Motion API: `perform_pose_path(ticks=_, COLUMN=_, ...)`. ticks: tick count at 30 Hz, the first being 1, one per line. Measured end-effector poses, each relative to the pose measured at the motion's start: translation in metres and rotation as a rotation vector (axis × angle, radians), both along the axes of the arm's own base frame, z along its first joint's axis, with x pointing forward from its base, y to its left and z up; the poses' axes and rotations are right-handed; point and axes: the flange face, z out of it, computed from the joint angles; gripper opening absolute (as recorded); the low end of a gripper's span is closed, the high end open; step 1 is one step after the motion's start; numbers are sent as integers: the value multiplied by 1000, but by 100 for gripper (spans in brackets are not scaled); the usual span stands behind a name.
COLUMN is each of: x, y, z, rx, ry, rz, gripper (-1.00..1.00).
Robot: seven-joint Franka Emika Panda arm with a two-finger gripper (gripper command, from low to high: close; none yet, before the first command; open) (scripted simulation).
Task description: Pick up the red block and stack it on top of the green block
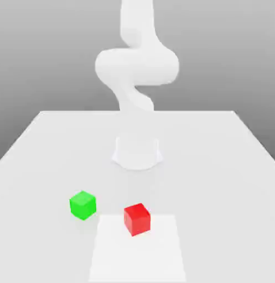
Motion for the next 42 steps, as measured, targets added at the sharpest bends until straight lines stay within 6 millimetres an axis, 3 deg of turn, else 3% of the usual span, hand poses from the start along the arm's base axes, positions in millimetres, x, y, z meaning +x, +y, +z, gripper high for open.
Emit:
perform_pose_path(ticks=4, x=39, y=6, z=-99, rx=85, ry=142, rz=-168, gripper=0)
perform_pose_path(ticks=9, x=53, y=1, z=-224, rx=188, ry=310, rz=-397, gripper=0)
perform_pose_path(ticks=14, x=31, y=-7, z=-343, rx=288, ry=475, rz=-651, gripper=0)
perform_pose_path(ticks=19, x=-18, y=-9, z=-437, rx=371, ry=621, rz=-903, gripper=0)
perform_pose_path(ticks=34, x=-28, y=-9, z=-515, rx=383, ry=644, rz=-953, gripper=0)
perform_pose_path(ticks=35, x=-29, y=-9, z=-518, rx=383, ry=645, rz=-952, gripper=-100)
perform_pose_path(ticks=42, x=-28, y=-9, z=-518, rx=384, ry=643, rz=-952, gripper=-100)
